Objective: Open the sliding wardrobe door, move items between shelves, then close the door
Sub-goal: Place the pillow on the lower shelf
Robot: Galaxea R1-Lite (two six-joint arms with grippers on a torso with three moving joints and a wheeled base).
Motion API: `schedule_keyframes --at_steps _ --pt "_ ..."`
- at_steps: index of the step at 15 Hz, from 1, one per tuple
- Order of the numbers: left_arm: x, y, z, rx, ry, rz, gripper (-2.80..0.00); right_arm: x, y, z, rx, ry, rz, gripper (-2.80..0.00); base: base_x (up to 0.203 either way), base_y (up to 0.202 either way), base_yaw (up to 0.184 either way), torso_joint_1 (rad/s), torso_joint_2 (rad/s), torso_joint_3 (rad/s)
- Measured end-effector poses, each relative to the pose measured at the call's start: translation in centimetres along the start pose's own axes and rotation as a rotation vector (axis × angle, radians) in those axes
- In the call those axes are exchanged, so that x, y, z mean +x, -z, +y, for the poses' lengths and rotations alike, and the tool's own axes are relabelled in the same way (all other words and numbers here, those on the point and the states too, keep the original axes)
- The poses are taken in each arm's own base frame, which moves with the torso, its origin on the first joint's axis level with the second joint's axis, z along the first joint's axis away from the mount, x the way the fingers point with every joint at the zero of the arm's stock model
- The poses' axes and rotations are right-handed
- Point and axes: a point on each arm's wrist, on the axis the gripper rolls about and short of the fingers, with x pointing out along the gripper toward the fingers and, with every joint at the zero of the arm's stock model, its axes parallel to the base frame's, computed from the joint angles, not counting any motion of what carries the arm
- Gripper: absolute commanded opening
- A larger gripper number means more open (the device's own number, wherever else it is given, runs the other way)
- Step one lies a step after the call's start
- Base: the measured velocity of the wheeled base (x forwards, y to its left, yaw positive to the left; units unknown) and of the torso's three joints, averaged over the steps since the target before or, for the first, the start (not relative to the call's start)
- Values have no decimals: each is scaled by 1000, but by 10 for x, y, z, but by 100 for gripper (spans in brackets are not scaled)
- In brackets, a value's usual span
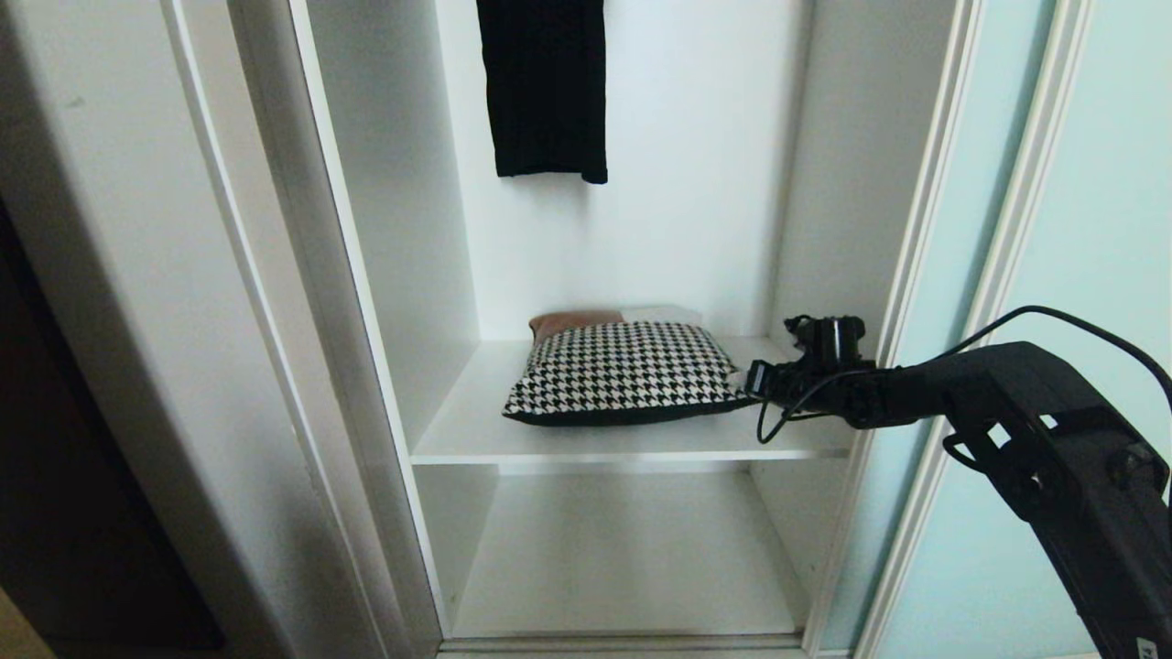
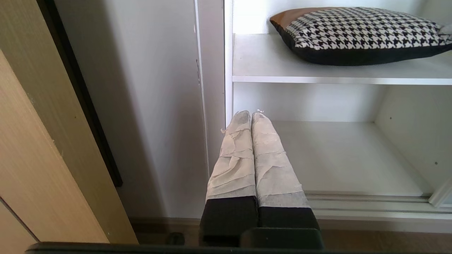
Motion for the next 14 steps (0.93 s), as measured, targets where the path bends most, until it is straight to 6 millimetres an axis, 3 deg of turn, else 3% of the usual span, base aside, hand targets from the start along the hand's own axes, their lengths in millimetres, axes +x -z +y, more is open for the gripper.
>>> schedule_keyframes --at_steps 6,9,10,14 --pt "-1 1 0 1 -4 33 -280 -1 3 -2 20 12 41 -280 0 0 0 0 0 0" --pt "-5 -3 0 12 -8 79 -280 -12 -1 -9 54 39 98 -280 0 0 0 0 0 0" --pt "-7 -7 0 17 -8 87 0 -17 -5 -11 65 35 116 -280 0 0 0 0 0 0" --pt "-16 -29 0 60 -13 67 0 -33 -15 -8 78 17 138 -280 0 0 0 0 0 0"
